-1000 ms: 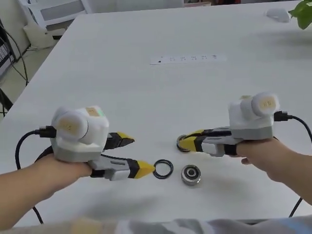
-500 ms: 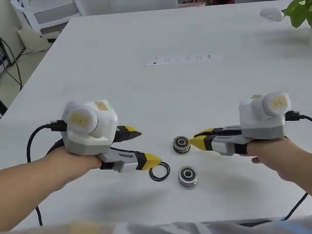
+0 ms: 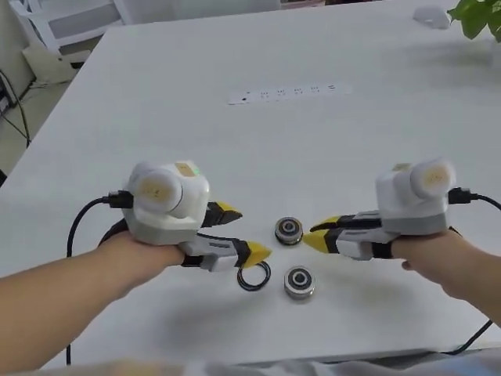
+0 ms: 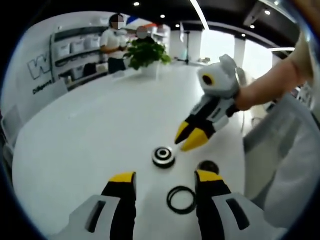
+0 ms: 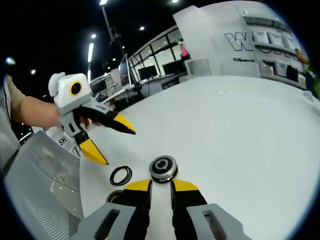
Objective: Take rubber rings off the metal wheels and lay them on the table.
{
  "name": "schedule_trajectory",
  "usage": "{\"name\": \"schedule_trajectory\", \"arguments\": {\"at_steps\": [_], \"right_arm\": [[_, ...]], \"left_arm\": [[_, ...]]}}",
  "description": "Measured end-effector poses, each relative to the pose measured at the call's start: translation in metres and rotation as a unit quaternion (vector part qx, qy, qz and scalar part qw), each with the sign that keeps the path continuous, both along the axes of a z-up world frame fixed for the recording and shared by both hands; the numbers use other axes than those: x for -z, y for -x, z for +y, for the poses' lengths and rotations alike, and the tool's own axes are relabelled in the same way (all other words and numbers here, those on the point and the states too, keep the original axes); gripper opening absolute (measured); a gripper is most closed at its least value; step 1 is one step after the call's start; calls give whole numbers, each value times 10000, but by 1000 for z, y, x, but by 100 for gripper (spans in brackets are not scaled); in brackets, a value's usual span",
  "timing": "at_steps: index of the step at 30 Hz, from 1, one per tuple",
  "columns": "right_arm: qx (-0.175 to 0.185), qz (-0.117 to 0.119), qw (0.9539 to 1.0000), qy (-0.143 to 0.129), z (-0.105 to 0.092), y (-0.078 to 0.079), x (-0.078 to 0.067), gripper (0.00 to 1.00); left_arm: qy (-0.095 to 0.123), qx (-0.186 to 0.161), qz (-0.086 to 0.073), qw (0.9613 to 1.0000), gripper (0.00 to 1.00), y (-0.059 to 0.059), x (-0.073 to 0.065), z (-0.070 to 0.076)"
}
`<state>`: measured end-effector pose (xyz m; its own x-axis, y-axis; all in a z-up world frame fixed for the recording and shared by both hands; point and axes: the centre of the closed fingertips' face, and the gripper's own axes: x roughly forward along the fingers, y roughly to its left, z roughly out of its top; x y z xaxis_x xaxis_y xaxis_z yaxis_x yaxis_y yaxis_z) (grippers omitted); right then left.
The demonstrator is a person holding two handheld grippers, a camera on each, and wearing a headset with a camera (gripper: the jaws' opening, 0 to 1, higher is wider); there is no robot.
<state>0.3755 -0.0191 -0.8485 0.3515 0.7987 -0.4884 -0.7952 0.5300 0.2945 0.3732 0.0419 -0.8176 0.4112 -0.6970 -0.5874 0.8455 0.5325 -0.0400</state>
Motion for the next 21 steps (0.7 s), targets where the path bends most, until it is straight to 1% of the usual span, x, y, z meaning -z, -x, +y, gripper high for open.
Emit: {"name": "schedule_trajectory", "arguments": {"at_steps": [6, 11, 16, 19, 21], "right_arm": [[-32, -110, 9999, 42, 1, -5, 7, 16], [-57, -177, 9998, 72, 2, -7, 10, 17], [-64, -220, 9997, 110, 1, -9, 13, 18], [-47, -227, 9997, 98, 1, -10, 13, 18], [-44, -226, 9997, 87, 2, -10, 14, 19]], "left_arm": [[35, 10, -51, 10000, 45, -6, 2, -11], [23, 0, -20, 10000, 43, -12, 6, -16], [66, -60, 34, 10000, 39, -17, 10, -21], [-10, -7, 30, 10000, 36, -18, 14, -25], [-22, 25, 29, 10000, 35, -19, 16, -27]]}}
